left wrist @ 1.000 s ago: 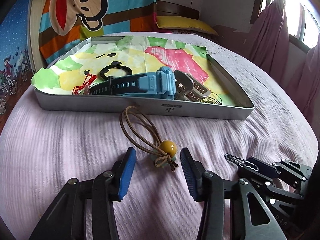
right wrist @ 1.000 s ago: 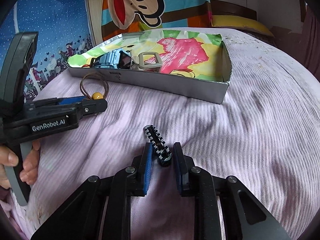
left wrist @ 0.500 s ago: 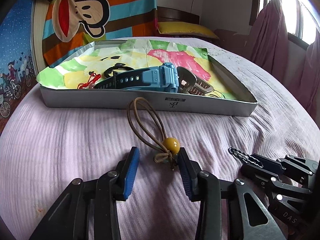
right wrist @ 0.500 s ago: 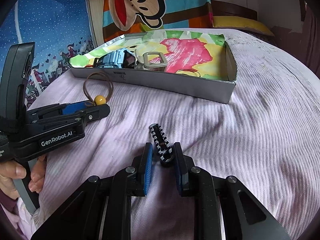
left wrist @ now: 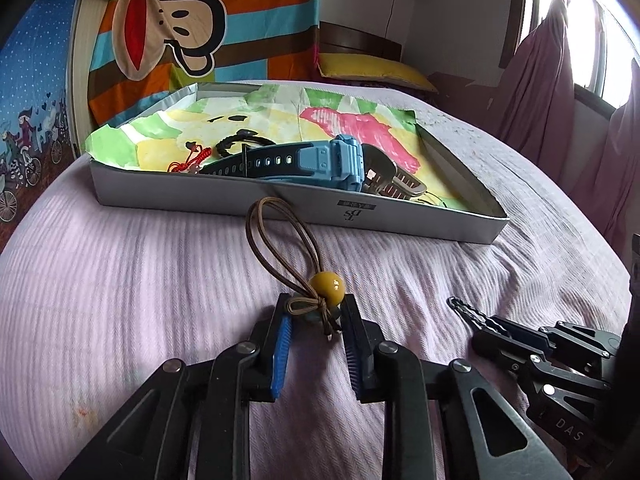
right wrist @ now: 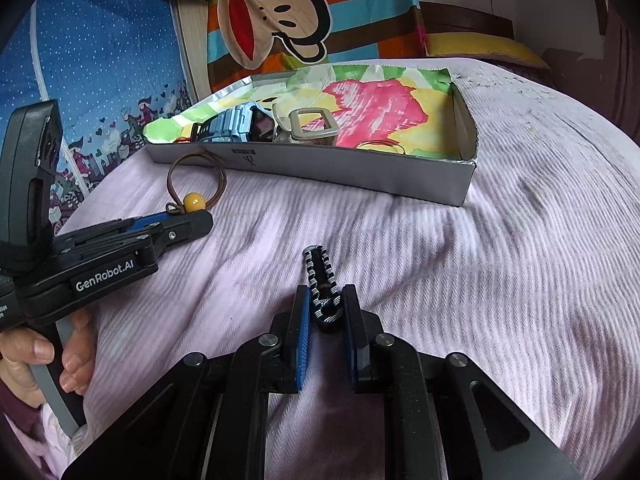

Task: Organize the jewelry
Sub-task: 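Carry the coil and bead elastic over the tray and open both tools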

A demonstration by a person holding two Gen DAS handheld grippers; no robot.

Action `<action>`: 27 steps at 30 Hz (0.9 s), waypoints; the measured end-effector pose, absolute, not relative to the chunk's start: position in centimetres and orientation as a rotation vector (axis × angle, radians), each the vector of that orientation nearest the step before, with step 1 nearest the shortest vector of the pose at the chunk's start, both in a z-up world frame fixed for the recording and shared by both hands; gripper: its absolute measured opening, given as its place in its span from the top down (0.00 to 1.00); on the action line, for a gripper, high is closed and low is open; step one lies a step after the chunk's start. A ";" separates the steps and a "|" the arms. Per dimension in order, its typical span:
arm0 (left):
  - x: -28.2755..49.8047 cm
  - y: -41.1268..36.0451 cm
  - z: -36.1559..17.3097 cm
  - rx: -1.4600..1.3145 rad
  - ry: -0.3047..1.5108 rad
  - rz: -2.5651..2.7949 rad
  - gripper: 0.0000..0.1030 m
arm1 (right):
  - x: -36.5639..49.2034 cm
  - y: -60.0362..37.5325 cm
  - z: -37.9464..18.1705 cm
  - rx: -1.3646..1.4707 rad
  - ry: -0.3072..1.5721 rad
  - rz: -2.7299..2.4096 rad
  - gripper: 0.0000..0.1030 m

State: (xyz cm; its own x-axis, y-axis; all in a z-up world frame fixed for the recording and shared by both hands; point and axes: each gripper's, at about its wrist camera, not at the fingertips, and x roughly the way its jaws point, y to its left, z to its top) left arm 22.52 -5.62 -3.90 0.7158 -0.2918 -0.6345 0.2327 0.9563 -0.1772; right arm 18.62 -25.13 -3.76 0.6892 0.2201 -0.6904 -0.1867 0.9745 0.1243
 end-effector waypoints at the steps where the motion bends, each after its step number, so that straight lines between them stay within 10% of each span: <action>1: 22.5 -5.5 -3.9 -0.089 0.713 -0.291 0.78 | 18.6 -25.2 -3.8 0.054 0.773 0.230 0.87; 27: 19.8 -4.2 2.7 -0.076 0.497 -0.193 0.78 | 17.9 -26.9 0.8 0.153 0.469 0.242 0.87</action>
State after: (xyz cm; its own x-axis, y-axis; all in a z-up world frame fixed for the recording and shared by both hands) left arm 19.84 -4.25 2.74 0.8612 -0.2023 -0.4662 0.1656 0.9790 -0.1188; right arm 17.88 -26.89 0.81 0.8640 0.2654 -0.4279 -0.1954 0.9600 0.2007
